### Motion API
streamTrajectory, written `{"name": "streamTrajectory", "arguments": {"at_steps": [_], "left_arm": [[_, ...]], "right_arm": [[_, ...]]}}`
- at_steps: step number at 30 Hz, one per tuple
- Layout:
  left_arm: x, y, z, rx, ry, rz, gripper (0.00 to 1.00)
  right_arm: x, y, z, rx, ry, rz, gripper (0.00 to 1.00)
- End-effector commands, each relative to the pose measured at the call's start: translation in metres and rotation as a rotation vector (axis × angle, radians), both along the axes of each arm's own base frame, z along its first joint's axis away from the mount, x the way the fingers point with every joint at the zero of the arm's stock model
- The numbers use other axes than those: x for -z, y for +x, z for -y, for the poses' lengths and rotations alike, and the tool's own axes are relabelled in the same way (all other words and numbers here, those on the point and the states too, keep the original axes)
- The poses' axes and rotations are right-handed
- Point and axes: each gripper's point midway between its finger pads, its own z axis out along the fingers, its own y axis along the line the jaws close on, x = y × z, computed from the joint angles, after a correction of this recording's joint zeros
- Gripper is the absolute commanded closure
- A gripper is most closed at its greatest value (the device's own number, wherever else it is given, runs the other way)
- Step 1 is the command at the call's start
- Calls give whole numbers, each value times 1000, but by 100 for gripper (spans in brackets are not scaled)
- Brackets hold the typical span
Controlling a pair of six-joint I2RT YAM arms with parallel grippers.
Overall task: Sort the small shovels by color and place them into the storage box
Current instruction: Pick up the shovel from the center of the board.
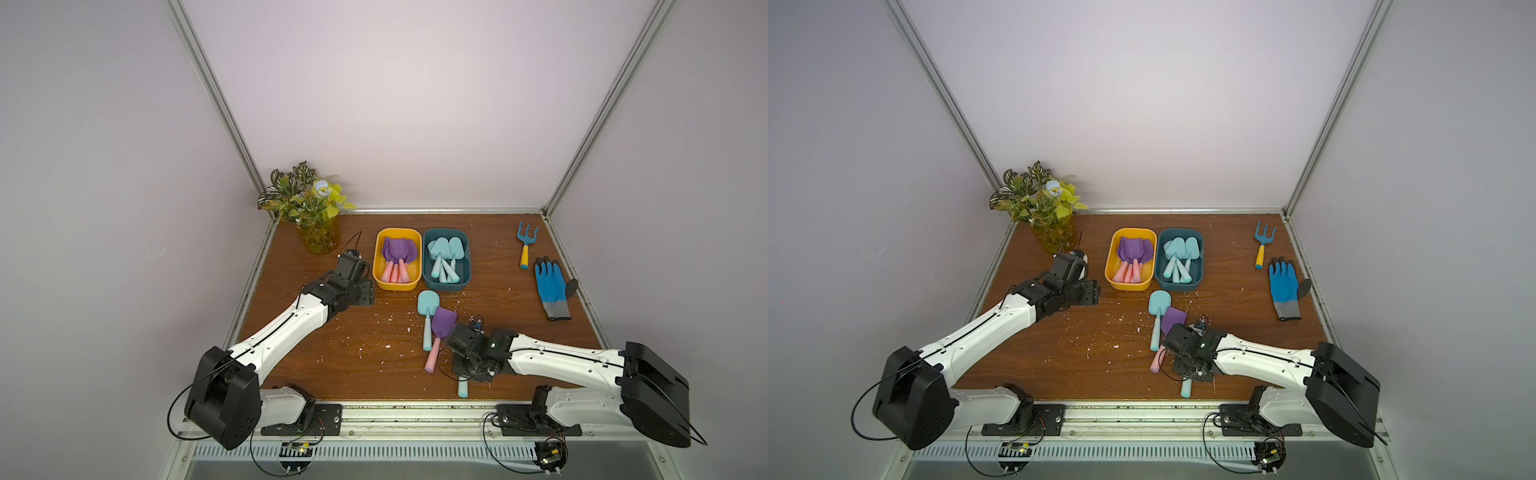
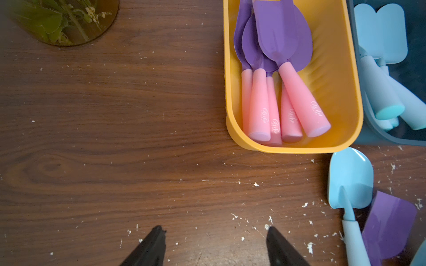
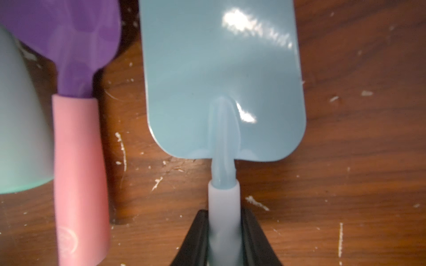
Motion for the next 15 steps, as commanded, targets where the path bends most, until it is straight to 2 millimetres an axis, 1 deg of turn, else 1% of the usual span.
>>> {"name": "streamTrajectory", "arguments": {"at_steps": [1, 8, 12, 15], "left_arm": [[-2, -1, -3, 3, -4, 7, 29], [-2, -1, -3, 3, -4, 8, 29], [-1, -1, -3, 2, -3, 7, 29], [-1, -2, -3, 2, -2, 6, 29]], "right_arm": [[-5, 4, 19, 29, -59, 35, 84], [-24, 18, 40, 53, -91, 105, 95], [-41, 35, 54, 65, -112, 146, 99], [-58, 52, 64, 75, -119, 182, 100]]}}
